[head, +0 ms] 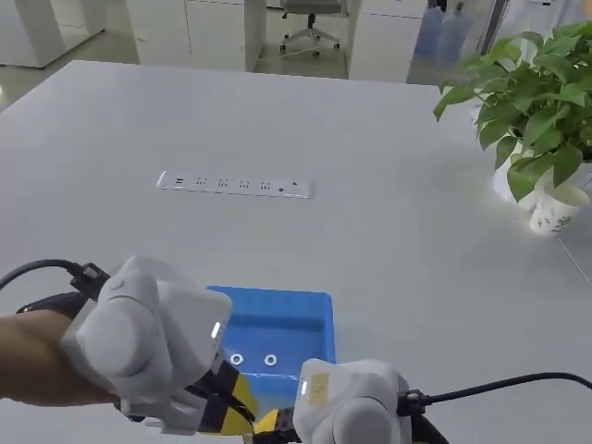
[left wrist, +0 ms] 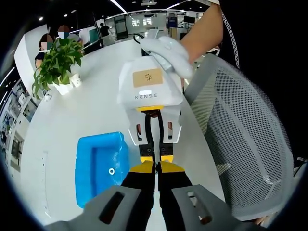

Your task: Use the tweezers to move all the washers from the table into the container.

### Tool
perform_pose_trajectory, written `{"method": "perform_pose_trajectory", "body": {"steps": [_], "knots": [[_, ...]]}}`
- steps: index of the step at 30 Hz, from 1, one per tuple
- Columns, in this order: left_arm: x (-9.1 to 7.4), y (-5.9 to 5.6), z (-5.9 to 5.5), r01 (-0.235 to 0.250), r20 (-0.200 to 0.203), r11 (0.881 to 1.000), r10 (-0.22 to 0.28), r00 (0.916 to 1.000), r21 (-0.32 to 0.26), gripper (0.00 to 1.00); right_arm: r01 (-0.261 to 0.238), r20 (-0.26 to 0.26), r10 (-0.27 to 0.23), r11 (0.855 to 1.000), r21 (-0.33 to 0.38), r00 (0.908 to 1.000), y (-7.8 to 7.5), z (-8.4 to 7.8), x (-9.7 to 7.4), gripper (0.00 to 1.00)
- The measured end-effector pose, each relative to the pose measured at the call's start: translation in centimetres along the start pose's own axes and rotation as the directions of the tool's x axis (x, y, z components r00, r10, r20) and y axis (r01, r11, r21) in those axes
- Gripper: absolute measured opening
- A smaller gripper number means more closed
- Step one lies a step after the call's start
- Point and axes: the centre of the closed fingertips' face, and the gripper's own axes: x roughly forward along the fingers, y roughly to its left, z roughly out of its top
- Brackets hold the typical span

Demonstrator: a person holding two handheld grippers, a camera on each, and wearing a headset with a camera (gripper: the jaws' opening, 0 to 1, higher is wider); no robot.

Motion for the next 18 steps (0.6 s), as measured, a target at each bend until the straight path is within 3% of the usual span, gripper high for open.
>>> {"method": "perform_pose_trajectory", "body": {"steps": [7,18], "knots": [[-0.37,-0.03,0.34,0.000,0.018,1.000,0.000,0.9998,-0.009,0.03,0.006,0.008,-0.006,1.000,0.002,1.0000,0.09,0.24,-0.14,0.06],[-0.59,0.28,0.15,-0.011,0.008,1.000,0.011,0.9999,-0.007,0.04,0.006,0.001,-0.006,1.000,-0.019,1.0000,0.01,0.42,-0.04,0.06]]}}
